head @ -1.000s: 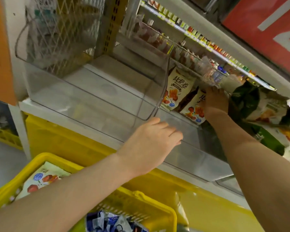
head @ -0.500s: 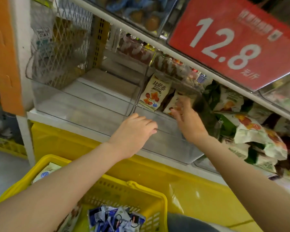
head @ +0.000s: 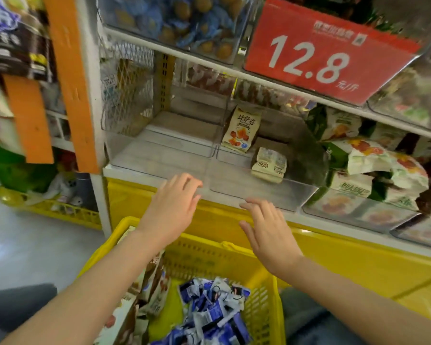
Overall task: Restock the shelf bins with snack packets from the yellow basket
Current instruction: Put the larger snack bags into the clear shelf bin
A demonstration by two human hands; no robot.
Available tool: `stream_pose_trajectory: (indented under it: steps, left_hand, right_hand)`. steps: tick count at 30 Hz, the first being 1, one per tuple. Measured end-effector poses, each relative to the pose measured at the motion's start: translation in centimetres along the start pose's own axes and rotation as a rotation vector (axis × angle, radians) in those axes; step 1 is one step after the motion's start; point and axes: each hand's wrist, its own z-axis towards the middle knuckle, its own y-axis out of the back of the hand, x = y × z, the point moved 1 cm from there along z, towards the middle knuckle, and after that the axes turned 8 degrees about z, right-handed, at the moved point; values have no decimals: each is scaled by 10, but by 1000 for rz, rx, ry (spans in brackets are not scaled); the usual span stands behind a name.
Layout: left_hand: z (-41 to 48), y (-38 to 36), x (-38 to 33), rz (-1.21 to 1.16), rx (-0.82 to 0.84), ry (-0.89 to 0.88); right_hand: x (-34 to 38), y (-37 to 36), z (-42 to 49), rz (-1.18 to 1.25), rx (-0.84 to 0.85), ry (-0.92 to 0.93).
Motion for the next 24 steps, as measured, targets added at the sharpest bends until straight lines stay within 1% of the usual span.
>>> stream_pose_trajectory:
  steps: [2, 6, 9, 10, 13, 15, 17, 20, 24]
  left_hand:
    - [-36, -5, 31, 40, 66, 101]
    - [-98, -25, 92, 129, 318, 413]
    - [-146, -40, 130, 82, 457, 614]
    - [-163, -44, 140, 48, 500, 674]
    - [-204, -52, 155, -113, 654, 829]
    - [-218, -54, 153, -234, 692, 898]
    - [-223, -56, 148, -325, 652, 948]
    - [-223, -55, 144, -359, 603, 968]
    - [-219, -54, 144, -399, 642, 1003]
  right_hand:
    - [18, -19, -6, 67, 85, -8]
    - [52, -75, -14, 199, 327, -66]
    - [77, -125, -25, 291, 533, -151]
    - [86, -140, -30, 385, 602, -215]
    - [119, -172, -40, 799, 772, -455]
    - [137, -186, -41, 925, 791, -540]
    - [146, -195, -38, 900, 748, -575]
    - [148, -198, -31, 905, 705, -620]
    - [148, -190, -23, 989, 750, -726]
